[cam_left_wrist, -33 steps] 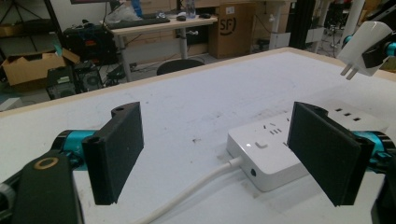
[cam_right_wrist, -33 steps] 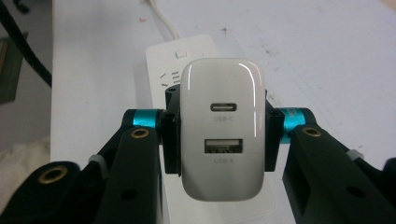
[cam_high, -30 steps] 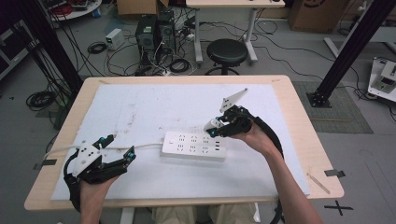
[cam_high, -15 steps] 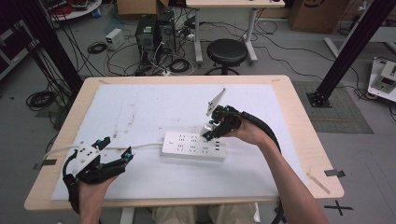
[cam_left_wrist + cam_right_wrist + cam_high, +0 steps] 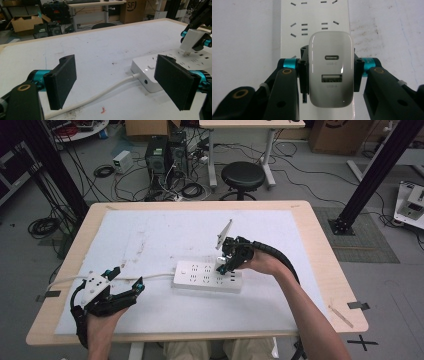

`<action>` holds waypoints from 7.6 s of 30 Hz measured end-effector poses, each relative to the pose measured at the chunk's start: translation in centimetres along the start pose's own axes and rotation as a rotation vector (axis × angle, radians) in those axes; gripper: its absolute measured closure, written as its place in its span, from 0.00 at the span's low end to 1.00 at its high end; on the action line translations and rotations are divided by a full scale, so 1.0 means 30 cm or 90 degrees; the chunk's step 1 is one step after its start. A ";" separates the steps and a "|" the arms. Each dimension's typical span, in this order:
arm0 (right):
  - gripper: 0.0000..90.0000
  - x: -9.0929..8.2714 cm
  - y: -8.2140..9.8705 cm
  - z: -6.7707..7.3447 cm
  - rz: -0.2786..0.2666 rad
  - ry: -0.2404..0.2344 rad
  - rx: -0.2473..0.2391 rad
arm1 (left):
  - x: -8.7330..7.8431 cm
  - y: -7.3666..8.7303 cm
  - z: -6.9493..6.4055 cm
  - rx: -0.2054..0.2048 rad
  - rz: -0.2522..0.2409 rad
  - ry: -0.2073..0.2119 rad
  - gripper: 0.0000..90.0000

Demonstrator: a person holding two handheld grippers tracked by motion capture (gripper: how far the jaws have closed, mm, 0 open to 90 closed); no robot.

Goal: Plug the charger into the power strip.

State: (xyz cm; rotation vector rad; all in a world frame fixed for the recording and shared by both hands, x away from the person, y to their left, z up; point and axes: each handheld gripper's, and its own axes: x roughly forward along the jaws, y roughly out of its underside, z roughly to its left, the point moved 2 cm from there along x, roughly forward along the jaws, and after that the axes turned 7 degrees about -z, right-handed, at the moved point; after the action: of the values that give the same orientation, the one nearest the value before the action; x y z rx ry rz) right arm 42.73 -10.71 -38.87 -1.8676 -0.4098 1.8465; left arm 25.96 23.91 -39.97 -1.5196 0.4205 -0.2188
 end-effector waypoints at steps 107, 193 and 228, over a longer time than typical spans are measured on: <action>0.71 0.078 0.095 0.017 -0.148 0.027 -0.036 | 0.007 0.046 -0.018 -0.003 0.035 0.005 0.21; 0.24 -0.248 0.458 0.212 -0.483 0.423 0.273 | 0.059 0.029 0.008 -0.002 0.026 0.023 0.21; 0.23 -0.300 0.640 0.332 -0.534 0.504 0.367 | 0.055 0.017 0.036 0.000 0.017 0.013 0.21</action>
State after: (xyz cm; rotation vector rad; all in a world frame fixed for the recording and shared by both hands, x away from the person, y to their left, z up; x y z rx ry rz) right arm 30.17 -30.35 -41.14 -1.4992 -0.2606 0.5227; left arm 27.83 24.29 -40.68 -1.5112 0.4574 -0.2140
